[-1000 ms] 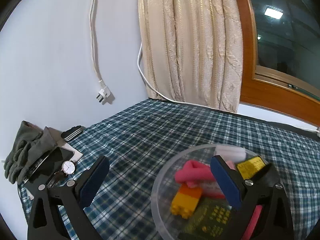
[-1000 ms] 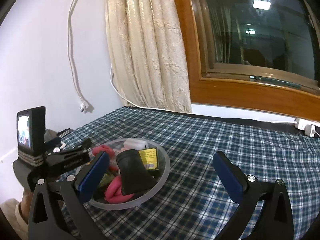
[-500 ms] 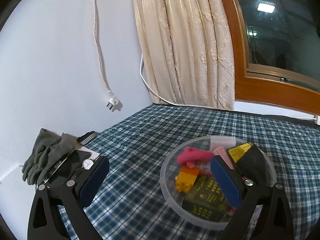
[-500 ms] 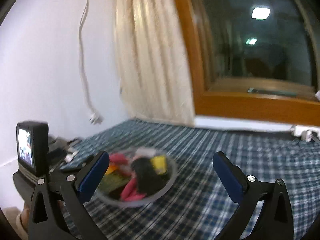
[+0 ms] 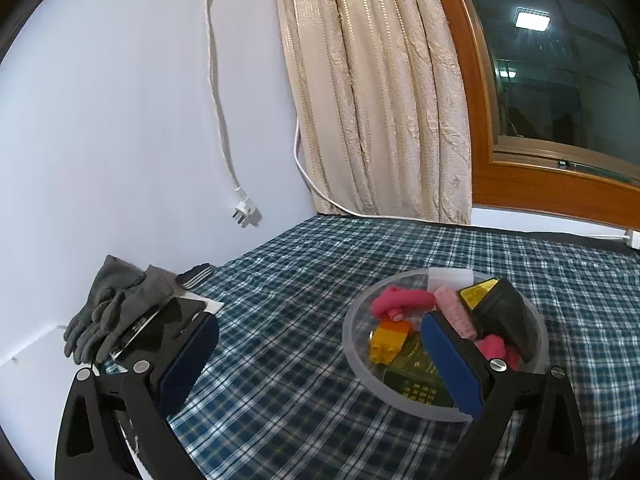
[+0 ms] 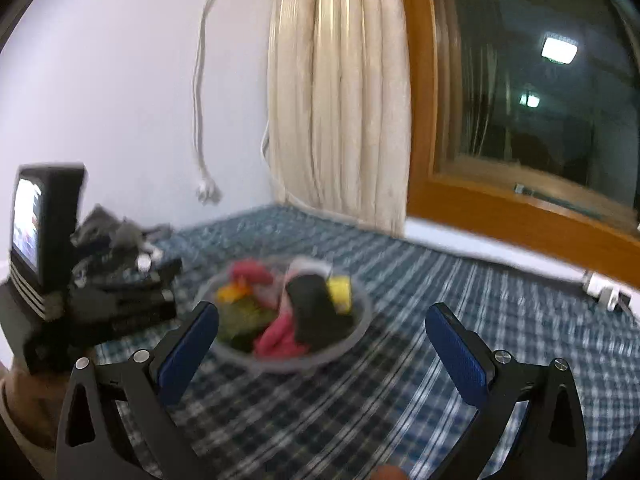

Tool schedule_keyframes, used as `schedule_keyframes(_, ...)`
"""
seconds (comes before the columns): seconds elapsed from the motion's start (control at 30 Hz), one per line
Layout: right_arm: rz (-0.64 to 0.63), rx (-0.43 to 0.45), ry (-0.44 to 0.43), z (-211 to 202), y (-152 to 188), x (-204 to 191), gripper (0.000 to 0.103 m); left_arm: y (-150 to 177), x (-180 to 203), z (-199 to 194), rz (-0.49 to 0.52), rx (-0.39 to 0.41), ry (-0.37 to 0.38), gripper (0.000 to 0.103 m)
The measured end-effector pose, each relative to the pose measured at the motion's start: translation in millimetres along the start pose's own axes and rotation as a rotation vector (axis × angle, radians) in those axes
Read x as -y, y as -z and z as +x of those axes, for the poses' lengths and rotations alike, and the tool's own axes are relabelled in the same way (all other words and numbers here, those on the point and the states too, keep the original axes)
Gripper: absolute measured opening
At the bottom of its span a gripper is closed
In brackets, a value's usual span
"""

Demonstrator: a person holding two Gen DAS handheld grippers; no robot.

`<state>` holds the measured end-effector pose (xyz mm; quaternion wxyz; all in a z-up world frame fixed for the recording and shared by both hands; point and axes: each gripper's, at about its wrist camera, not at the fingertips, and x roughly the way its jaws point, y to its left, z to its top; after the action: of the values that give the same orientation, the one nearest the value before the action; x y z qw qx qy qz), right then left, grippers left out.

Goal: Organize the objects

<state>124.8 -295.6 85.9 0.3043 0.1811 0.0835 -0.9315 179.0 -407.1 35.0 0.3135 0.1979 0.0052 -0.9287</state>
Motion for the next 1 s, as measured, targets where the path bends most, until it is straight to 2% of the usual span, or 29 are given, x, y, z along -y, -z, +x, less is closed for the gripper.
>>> schedule_keyframes(0.07, 0.033, -0.056, -0.01, 8.7, 5.1, 1.3, 0.103, 2.9, -3.7, -0.5, 0.0, -0.007, -0.003, 0.102)
schedule_keyframes(0.13, 0.052, -0.109, -0.061, 16.9, 8.7, 2.5, 0.103, 6.1, -6.6, 0.3, 0.005, -0.014, -0.012, 0.102)
schedule_keyframes(0.33, 0.078, -0.193, -0.067, 34.8, 14.5, 1.0, 0.103, 14.7, -15.2, 6.3, -0.002, -0.059, -0.006, 0.102)
schedule_keyframes(0.6, 0.003, -0.239, -0.07, 51.5, 18.5, -17.8, 0.103, 26.2, -17.6, 13.6, 0.009, -0.109, 0.001, 0.102)
schedule_keyframes(1.0, -0.002, -0.265, -0.085, 63.4, 19.0, -21.7, 0.103, 31.2, -18.1, 20.8, -0.002, -0.15, 0.03, 0.102)
